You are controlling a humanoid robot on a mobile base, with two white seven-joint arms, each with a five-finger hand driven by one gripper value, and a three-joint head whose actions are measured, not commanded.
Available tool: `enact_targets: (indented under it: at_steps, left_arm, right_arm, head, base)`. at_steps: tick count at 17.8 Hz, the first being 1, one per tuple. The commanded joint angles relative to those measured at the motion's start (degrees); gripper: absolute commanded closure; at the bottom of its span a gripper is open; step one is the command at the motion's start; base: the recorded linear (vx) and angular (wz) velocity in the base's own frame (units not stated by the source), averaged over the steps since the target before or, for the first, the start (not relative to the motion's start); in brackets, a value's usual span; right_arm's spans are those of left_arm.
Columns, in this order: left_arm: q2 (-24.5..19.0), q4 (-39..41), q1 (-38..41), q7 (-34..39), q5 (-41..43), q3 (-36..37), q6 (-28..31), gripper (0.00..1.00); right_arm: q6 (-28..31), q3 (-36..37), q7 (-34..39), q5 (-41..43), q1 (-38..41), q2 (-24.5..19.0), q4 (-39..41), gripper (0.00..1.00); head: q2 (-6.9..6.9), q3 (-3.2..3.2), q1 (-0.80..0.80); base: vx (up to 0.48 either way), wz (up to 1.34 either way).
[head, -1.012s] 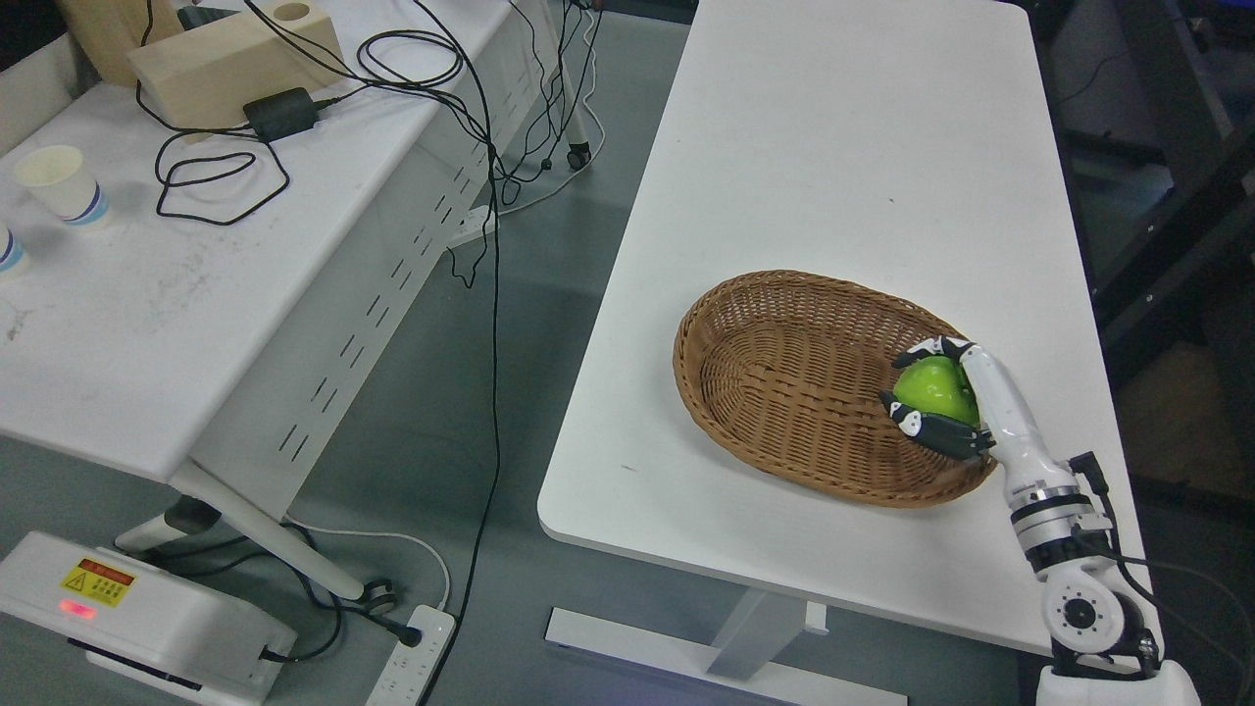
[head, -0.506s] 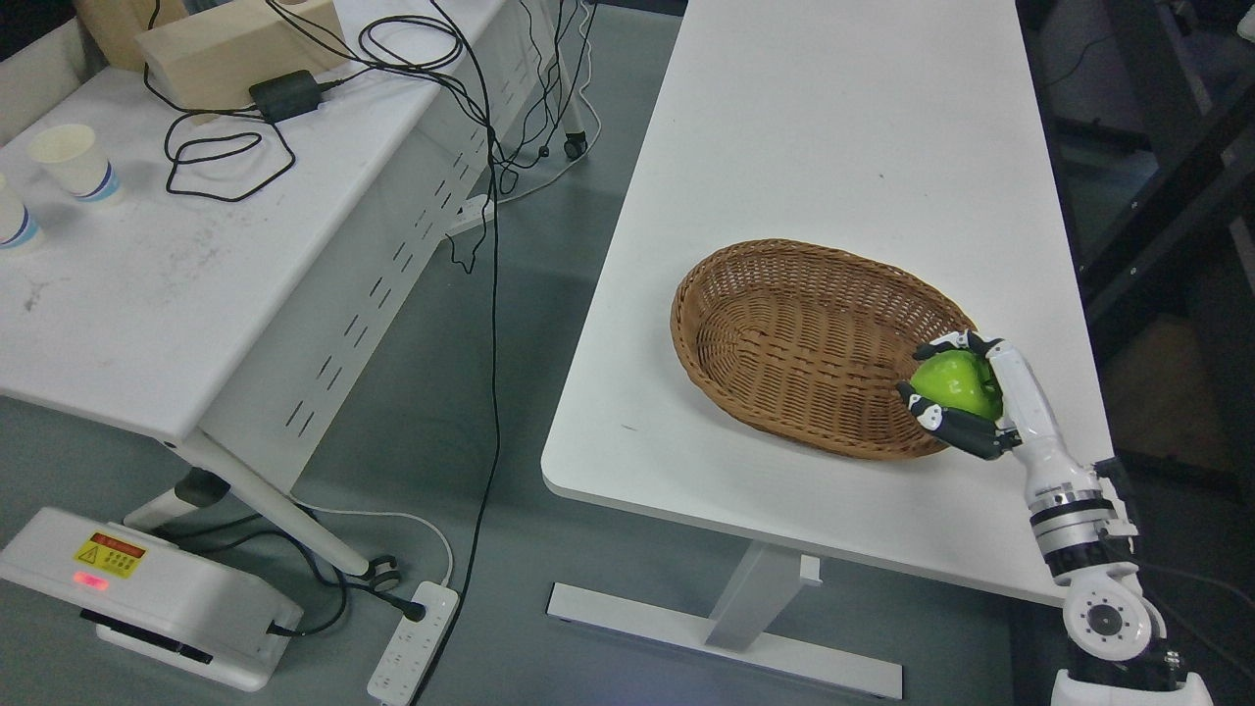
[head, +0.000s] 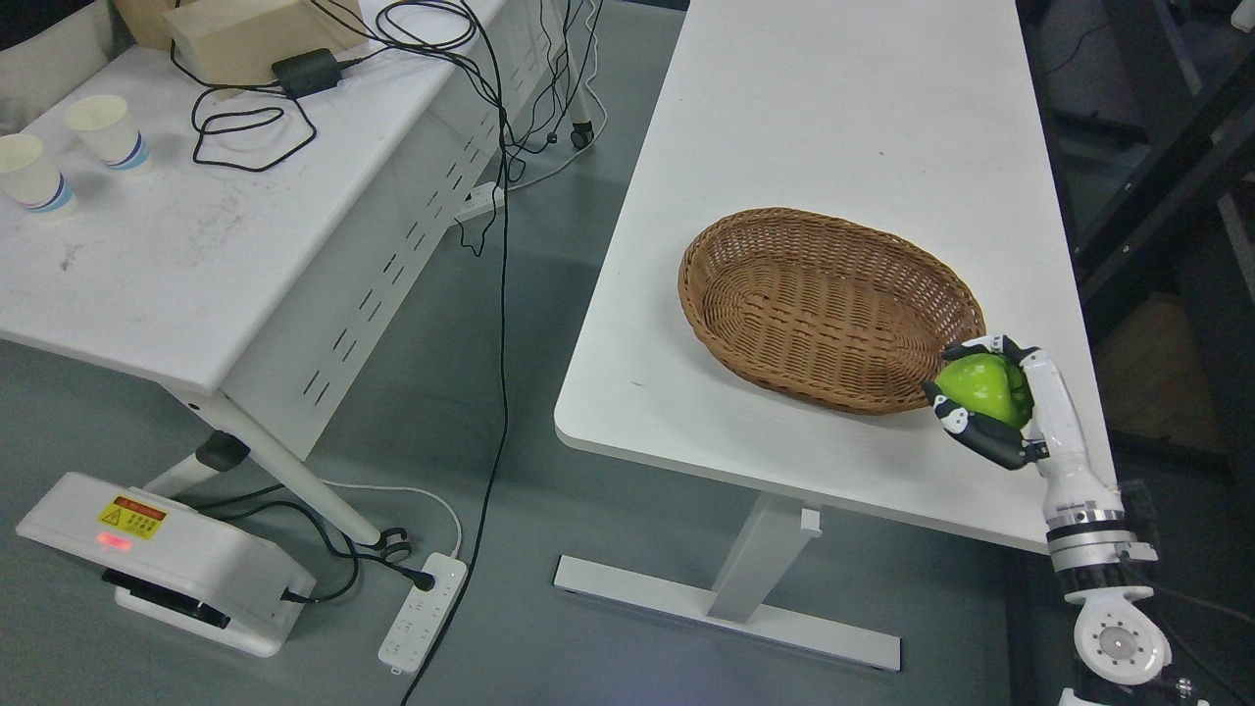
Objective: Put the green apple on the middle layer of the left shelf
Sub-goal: 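Carry the green apple out of the basket toward the robot, then turn and drive to the black shelf holding the apple in the right hand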
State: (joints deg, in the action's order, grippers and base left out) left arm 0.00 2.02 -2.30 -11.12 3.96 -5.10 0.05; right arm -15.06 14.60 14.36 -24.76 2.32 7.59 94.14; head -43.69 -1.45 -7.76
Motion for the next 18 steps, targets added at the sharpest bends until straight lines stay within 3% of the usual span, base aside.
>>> enact_targets:
  at_steps: [1, 3, 11, 18]
  left_arm:
    - [-1.0, 0.0, 0.01, 0.05, 0.0, 0.0, -0.13, 0.0]
    - [-1.0, 0.0, 0.02, 0.05, 0.0, 0.0, -0.13, 0.0]
    - [-1.0, 0.0, -0.07, 0.05, 0.0, 0.0, -0.13, 0.0]
    - [-1.0, 0.0, -0.07, 0.05, 0.0, 0.0, -0.13, 0.0]
  right_arm:
    - [-0.14, 2.01, -0.12, 0.41, 1.54, -4.51, 0.35, 1.0]
    - [-0.06, 1.83, -0.21, 0.41, 1.63, -6.59, 0.34, 1.0]
    - [0.82, 1.74, -6.79, 0.41, 1.72, -6.59, 0.34, 1.0]
    - [0.82, 0.7, -7.15, 0.59, 3.74, -6.59, 0.26, 1.0]
  head:
    - [0.0, 0.0, 0.0]
    - [0.0, 0.0, 0.0]
    - [0.0, 0.0, 0.0]
    - [0.0, 0.0, 0.0]
  base:
    - [-0.088, 0.05]
    - [-0.083, 0.04]
    - [-0.069, -0.11]
    - [-0.102, -0.24]
